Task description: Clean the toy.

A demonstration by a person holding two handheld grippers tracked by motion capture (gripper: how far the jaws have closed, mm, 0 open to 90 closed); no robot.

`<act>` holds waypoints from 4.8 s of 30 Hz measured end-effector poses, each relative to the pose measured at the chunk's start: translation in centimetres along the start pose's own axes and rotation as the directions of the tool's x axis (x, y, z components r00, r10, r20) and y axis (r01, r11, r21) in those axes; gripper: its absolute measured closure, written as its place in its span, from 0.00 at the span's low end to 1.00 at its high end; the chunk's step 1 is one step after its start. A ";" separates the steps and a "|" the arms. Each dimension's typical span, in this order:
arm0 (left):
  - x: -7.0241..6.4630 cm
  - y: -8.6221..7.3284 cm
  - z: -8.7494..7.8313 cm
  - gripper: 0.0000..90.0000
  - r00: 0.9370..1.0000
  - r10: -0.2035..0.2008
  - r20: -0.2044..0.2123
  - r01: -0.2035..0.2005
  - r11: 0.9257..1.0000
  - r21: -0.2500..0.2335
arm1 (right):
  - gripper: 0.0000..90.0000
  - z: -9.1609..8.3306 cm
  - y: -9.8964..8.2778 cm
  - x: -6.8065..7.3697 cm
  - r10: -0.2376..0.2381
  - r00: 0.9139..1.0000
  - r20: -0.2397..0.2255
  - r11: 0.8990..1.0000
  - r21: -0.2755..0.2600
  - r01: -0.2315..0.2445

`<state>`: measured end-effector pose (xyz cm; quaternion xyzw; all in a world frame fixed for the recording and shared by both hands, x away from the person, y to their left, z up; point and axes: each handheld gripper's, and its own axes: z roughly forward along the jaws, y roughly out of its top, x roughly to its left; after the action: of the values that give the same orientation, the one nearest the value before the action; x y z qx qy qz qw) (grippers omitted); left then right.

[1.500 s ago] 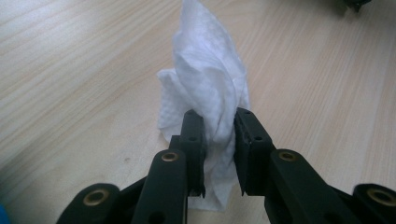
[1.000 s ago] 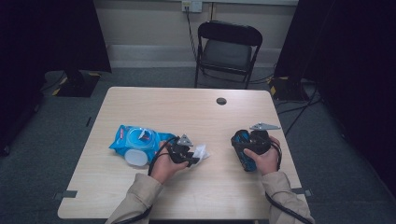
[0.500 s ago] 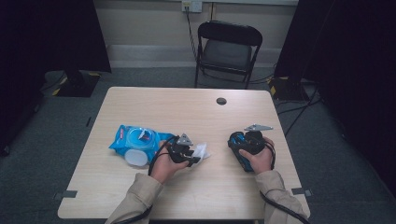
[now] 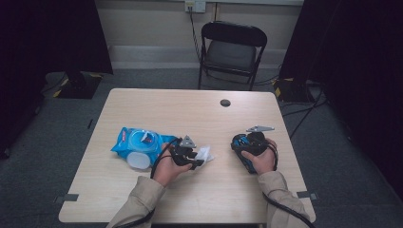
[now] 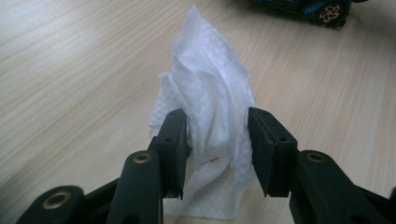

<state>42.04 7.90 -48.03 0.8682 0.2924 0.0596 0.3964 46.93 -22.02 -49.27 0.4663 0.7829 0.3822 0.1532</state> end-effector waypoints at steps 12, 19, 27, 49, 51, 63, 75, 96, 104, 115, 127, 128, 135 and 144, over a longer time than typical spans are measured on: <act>0.2 -0.1 -0.1 0.63 1.000 0.002 -0.014 -0.002 1.000 -0.001 | 0.28 0.9 0.7 -0.5 0.001 1.000 0.028 1.000 0.020 -0.002; 0.2 -0.1 -0.2 0.61 1.000 0.001 -0.015 -0.002 1.000 -0.007 | 0.28 1.3 0.9 -0.4 -0.008 0.999 0.044 0.999 0.033 0.006; 0.2 -0.1 -0.3 0.59 1.000 0.004 -0.021 -0.004 1.000 -0.012 | 0.28 1.8 1.2 -0.3 -0.019 0.998 0.060 0.999 0.042 0.016; 0.2 -0.3 -0.5 0.56 1.000 -0.005 -0.025 0.005 1.000 -0.015 | 0.27 2.2 1.5 -0.3 -0.044 0.998 0.051 0.996 0.082 0.039; 0.2 -0.3 -0.5 0.56 1.000 -0.006 -0.028 0.005 1.000 -0.016 | 0.27 2.2 1.5 -0.4 -0.050 0.998 0.044 0.995 0.093 0.045; 0.1 -0.3 -0.4 0.53 1.000 -0.005 -0.029 0.004 1.000 -0.019 | 0.23 1.8 1.9 -0.6 -0.068 0.997 0.023 0.992 0.109 0.066; 0.0 0.1 -0.6 0.45 0.999 0.003 -0.039 -0.004 1.000 -0.017 | 0.19 1.2 2.3 -0.6 -0.064 0.998 -0.003 0.993 0.104 0.064; -0.3 1.0 -1.4 0.24 0.999 -0.035 -0.041 0.035 0.999 -0.016 | 0.17 -1.3 2.9 0.1 -0.073 0.997 -0.037 0.994 0.078 0.075; -0.5 1.2 -1.6 0.20 0.998 -0.035 -0.044 0.034 0.999 -0.016 | 0.17 -2.4 2.8 0.0 -0.077 0.996 -0.033 0.994 0.071 0.079; -0.5 1.4 -1.8 0.18 0.999 -0.040 -0.023 0.040 0.999 -0.028 | 0.17 -3.3 2.4 0.2 -0.087 0.995 -0.053 0.994 0.065 0.091; -0.9 1.3 -2.5 0.18 0.999 -0.046 0.022 0.047 0.998 -0.034 | 0.17 -4.1 1.8 0.8 -0.103 0.992 -0.073 0.993 0.056 0.108; -1.0 1.2 -2.7 0.18 0.999 -0.045 0.023 0.046 0.998 -0.036 | 0.17 -4.2 1.8 0.9 -0.105 0.992 -0.077 0.993 0.052 0.109; -0.8 1.0 -3.1 0.18 0.999 -0.048 0.022 0.048 0.998 -0.031 | 0.17 -4.7 1.4 1.4 -0.122 0.987 -0.107 0.990 0.058 0.129; -1.2 0.6 -3.5 0.18 0.998 -0.041 0.049 0.042 0.998 -0.036 | 0.17 -5.3 0.5 1.7 -0.124 0.984 -0.127 0.990 0.046 0.130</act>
<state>40.20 9.22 -45.06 0.8557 0.2995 0.0358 0.4205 43.18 -22.82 -45.18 0.3949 0.8291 0.3784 0.1159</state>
